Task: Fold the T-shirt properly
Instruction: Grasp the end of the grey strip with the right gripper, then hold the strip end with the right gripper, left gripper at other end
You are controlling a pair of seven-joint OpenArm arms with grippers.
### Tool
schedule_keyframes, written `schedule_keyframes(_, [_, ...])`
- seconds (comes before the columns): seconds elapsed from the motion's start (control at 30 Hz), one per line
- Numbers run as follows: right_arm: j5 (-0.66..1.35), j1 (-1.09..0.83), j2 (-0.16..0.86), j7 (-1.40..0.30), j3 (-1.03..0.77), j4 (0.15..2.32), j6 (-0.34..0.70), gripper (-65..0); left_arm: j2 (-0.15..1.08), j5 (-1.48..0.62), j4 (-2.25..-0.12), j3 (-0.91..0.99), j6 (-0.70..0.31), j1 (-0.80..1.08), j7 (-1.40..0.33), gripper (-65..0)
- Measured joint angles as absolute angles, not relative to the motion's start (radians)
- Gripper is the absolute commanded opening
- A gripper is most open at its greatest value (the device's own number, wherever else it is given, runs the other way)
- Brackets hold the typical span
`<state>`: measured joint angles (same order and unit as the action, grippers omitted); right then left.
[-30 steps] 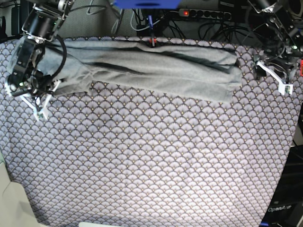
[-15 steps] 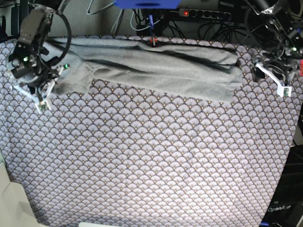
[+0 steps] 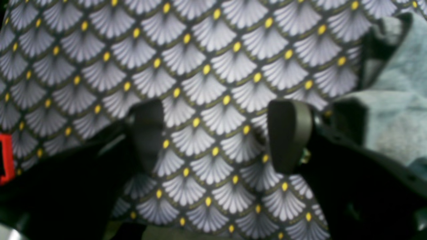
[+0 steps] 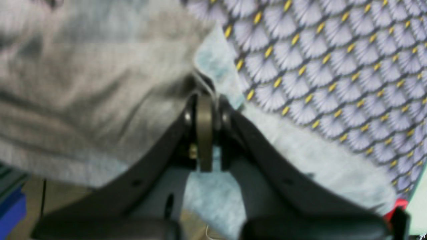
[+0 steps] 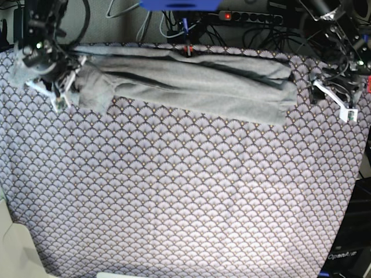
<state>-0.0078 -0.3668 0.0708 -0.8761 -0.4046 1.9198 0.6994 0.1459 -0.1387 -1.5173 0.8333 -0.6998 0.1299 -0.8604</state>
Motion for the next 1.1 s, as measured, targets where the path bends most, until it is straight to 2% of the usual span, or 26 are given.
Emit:
schedule_keyframes(0.27, [-0.006, -0.479, 0.114, -0.651, -0.405, 1.919, 0.699, -65.0, 0.146, -0.044, -1.441, 0.834, -0.700, 0.088, -0.857, -17.3])
schedule_keyframes(0.63, [-0.018, -0.637, 0.134, -0.383, -0.343, 1.918, 0.700, -65.0, 0.142, -0.035, -1.441, 0.834, -0.700, 0.080, -0.856, -17.3])
schedule_keyframes(0.8, [-0.017, -0.668, 0.181, -0.346, -0.337, 1.903, 0.701, -65.0, 0.144, -0.033, -1.442, 0.834, -0.700, 0.080, -0.857, -17.3])
schedule_keyframes(1.1, [-0.001, -0.661, 0.281, -0.297, -0.340, 1.744, 0.701, -65.0, 0.144, -0.034, -1.446, 0.834, -0.700, 0.079, -0.857, -17.3])
